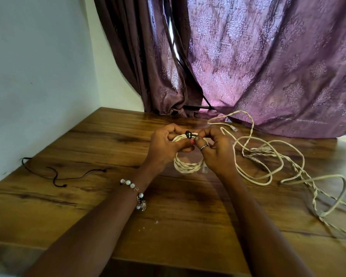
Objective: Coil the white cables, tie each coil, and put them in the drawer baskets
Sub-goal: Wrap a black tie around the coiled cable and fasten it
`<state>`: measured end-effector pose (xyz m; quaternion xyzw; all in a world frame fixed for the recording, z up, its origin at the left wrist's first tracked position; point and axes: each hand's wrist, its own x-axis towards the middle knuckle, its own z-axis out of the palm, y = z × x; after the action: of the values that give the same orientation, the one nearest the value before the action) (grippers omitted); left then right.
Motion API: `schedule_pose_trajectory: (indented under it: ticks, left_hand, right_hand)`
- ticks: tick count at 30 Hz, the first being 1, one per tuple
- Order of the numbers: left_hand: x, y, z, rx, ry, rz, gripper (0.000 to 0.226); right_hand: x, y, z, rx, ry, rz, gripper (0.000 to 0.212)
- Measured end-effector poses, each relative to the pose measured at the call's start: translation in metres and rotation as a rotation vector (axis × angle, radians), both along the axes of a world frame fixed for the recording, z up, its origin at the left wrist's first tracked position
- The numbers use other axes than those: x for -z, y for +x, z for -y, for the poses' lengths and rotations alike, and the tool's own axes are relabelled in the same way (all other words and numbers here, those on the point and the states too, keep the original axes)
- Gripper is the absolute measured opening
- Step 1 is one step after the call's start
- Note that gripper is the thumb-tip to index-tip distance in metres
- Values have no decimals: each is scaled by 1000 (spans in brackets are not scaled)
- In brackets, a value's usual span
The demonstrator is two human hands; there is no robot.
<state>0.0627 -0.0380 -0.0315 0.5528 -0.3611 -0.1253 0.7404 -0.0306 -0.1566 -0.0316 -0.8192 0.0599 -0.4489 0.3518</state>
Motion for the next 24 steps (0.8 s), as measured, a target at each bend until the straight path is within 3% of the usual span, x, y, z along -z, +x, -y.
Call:
schedule_pose_trajectory:
  ticks: [7, 14, 20, 24]
  left_hand:
    - [-4, -3, -1, 14, -5, 5, 20]
    - [-1, -2, -1, -51, 42, 58, 24]
    - [-1, 1, -2, -112, -29, -5, 28]
    - [-1, -1, -1, -88, -20, 19, 26]
  right_hand:
    - [0, -1, 3, -59, -20, 16, 7]
    - [-2, 2, 2, 109, -282, 108, 8]
    - [-1, 2, 8, 156, -279, 100, 21]
    - [-2, 2, 7, 146, -320, 106, 15]
